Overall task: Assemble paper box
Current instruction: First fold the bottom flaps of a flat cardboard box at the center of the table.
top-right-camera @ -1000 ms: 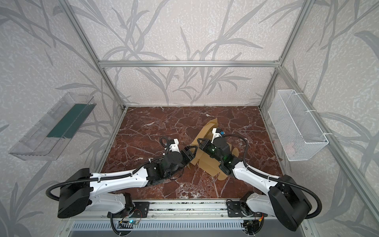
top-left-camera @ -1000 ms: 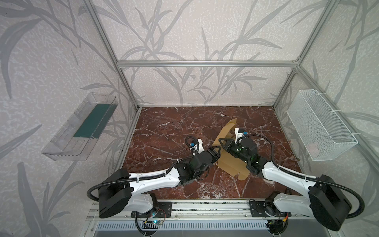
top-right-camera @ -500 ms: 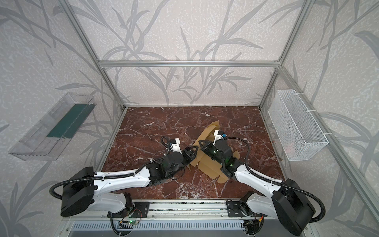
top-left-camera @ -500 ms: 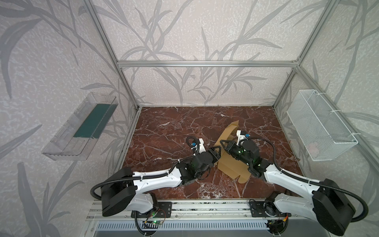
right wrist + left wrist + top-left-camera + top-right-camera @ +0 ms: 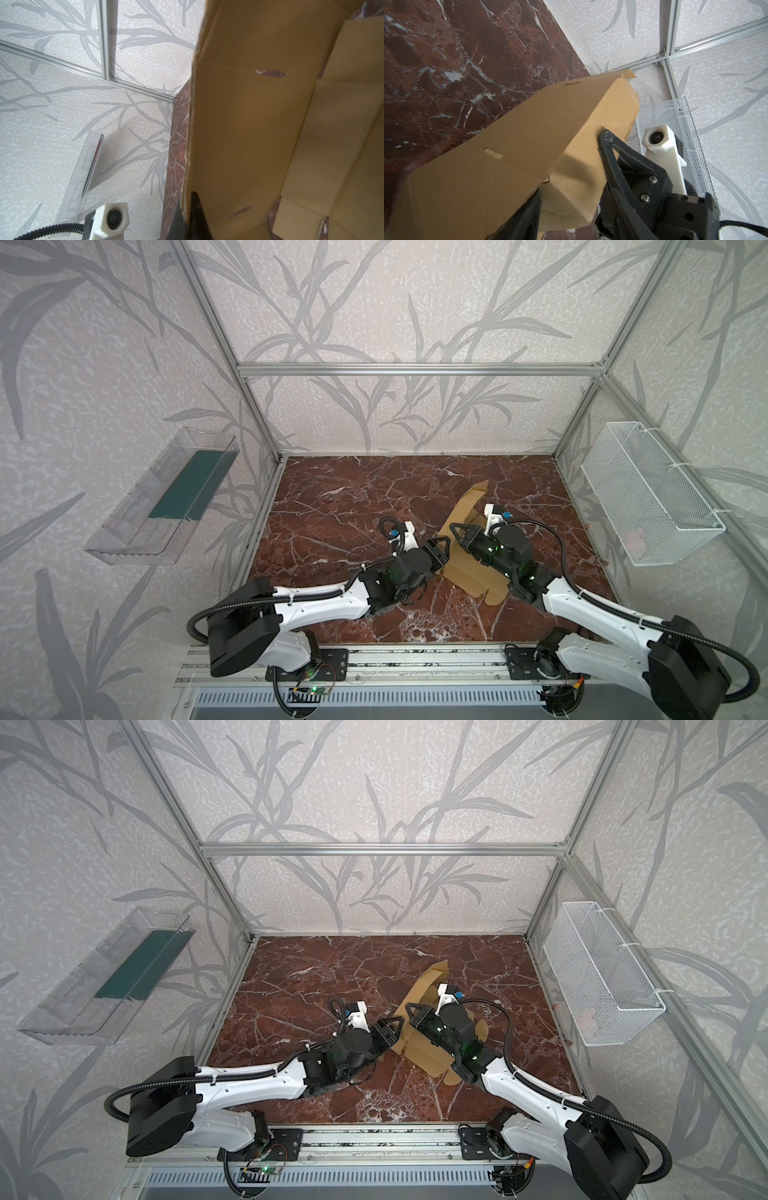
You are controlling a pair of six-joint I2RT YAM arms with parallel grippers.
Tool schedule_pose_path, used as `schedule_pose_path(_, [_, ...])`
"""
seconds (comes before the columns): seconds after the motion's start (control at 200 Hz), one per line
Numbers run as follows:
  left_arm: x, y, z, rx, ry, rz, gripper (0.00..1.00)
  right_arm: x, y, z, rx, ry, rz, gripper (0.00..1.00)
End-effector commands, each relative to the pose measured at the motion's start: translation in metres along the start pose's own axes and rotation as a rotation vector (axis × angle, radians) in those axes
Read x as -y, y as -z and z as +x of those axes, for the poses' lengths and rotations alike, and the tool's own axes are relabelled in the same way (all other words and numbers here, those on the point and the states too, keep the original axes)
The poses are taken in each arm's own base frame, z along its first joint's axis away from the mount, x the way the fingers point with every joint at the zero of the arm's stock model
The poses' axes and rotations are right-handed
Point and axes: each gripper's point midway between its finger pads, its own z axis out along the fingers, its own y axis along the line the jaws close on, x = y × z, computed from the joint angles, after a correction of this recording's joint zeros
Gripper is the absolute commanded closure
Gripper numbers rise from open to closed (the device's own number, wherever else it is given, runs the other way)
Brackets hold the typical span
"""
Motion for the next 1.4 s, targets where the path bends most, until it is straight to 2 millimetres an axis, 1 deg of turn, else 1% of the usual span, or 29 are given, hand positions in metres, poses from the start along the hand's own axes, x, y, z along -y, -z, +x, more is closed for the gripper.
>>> schedule_pose_path(0.0, [-0.001, -0.01, 0.003, -0.011, 0.008, 0.013, 0.46, -0.004, 0.007, -0.001, 0.019, 0.009, -0.016, 1.0])
schedule_pose_path(0.14, [0.001, -0.017, 0.006, -0.027, 0.019, 0.023, 0.48, -0.001, 0.01, 0.0, 0.021, -0.001, -0.013, 1.0])
schedule_pose_path(0.24, [0.0, -0.019, 0.003, -0.025, 0.028, 0.026, 0.51, 0.0, 0.014, -0.002, 0.034, 0.0, -0.006, 1.0])
schedule_pose_path(0.37, [0.005, -0.018, -0.002, -0.013, 0.028, 0.036, 0.53, 0.004, 0.017, -0.002, 0.04, 0.007, 0.007, 1.0])
schedule_pose_path(0.415, [0.009, -0.017, -0.004, -0.012, 0.022, 0.046, 0.53, 0.004, 0.017, -0.002, 0.04, 0.007, 0.008, 1.0])
schedule_pose_path(0.53, [0.017, -0.01, -0.01, -0.008, -0.027, 0.041, 0.54, 0.007, 0.016, -0.002, 0.043, 0.005, 0.016, 1.0])
schedule_pose_path(0.585, [0.021, -0.003, -0.015, -0.001, -0.073, 0.025, 0.53, 0.007, 0.015, -0.004, 0.051, 0.005, 0.013, 1.0])
schedule_pose_path(0.64, [0.022, 0.007, -0.022, 0.008, -0.128, 0.007, 0.5, 0.006, 0.014, -0.007, 0.06, 0.006, 0.013, 1.0])
schedule_pose_path(0.705, [0.019, 0.02, -0.032, 0.029, -0.204, -0.029, 0.47, 0.004, 0.013, -0.009, 0.062, 0.011, 0.013, 1.0])
schedule_pose_path(0.79, [0.016, 0.043, -0.05, 0.061, -0.314, -0.082, 0.42, 0.004, 0.01, -0.011, 0.061, 0.011, 0.012, 1.0])
schedule_pose_path(0.905, [0.01, 0.072, -0.074, 0.059, -0.46, -0.15, 0.35, 0.003, 0.004, -0.012, 0.051, -0.004, -0.005, 1.0])
schedule_pose_path(0.98, [0.01, 0.089, -0.081, 0.024, -0.562, -0.165, 0.31, 0.001, 0.001, -0.014, 0.047, -0.002, -0.013, 1.0])
schedule_pose_path(1.025, [0.006, 0.098, -0.083, -0.003, -0.627, -0.182, 0.29, 0.001, 0.0, -0.016, 0.046, -0.003, -0.01, 1.0])
schedule_pose_path(1.085, [0.0, 0.108, -0.08, -0.052, -0.722, -0.198, 0.27, 0.002, -0.001, -0.018, 0.046, -0.004, -0.008, 1.0])
schedule_pose_path(1.12, [-0.007, 0.113, -0.078, -0.078, -0.757, -0.213, 0.26, 0.004, -0.001, -0.019, 0.048, -0.01, -0.005, 1.0])
schedule_pose_path(1.17, [-0.022, 0.117, -0.071, -0.123, -0.793, -0.226, 0.24, 0.005, -0.002, -0.02, 0.046, -0.014, -0.006, 1.0])
schedule_pose_path(1.25, [-0.049, 0.117, -0.057, -0.172, -0.798, -0.235, 0.22, 0.006, -0.003, -0.019, 0.038, -0.022, -0.009, 1.0])
schedule_pose_path(1.31, [-0.063, 0.113, -0.051, -0.174, -0.788, -0.219, 0.2, 0.007, -0.003, -0.02, 0.039, -0.03, -0.01, 1.0])
schedule_pose_path(1.395, [-0.071, 0.106, -0.042, -0.162, -0.795, -0.166, 0.2, 0.006, -0.004, -0.018, 0.029, -0.031, -0.014, 1.0])
